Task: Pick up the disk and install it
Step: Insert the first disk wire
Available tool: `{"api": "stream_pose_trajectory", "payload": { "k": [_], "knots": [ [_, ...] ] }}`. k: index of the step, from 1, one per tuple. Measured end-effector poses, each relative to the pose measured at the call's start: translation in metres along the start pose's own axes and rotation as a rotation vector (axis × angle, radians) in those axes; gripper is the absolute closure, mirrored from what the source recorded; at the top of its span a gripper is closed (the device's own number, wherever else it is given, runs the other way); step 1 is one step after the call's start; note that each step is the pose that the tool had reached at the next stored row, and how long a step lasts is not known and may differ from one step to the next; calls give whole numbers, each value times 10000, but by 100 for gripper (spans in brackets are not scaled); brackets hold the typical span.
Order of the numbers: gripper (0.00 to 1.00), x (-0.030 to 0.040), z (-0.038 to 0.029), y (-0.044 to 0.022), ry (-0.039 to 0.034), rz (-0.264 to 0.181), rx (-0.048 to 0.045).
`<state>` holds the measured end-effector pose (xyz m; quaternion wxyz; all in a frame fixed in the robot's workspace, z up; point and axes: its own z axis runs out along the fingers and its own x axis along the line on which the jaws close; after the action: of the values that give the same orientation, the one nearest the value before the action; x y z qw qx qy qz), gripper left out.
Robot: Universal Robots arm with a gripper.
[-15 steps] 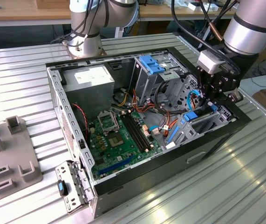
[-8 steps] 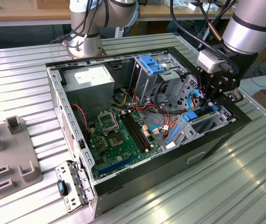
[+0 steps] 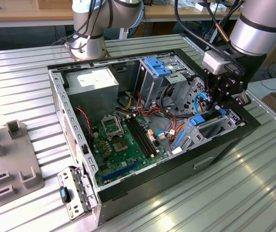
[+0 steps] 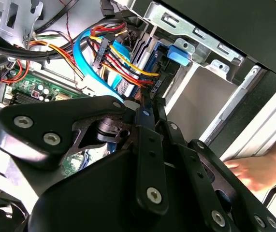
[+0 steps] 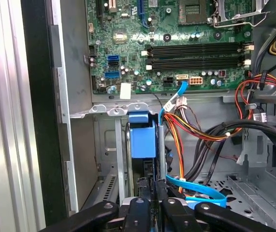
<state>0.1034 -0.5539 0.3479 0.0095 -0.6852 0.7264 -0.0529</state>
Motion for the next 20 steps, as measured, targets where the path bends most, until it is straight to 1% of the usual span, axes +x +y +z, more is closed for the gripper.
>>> {"api": "stream_pose_trajectory", "payload": {
  "k": [4, 5, 6, 20],
  "knots": [
    [84, 0, 4, 0, 1, 19, -1],
    [84, -17, 5, 0, -3, 19, -1],
    [84, -24, 22, 3, 3, 20, -1],
    [84, -28, 65, 7, 11, -19, 2]
  ]
}}
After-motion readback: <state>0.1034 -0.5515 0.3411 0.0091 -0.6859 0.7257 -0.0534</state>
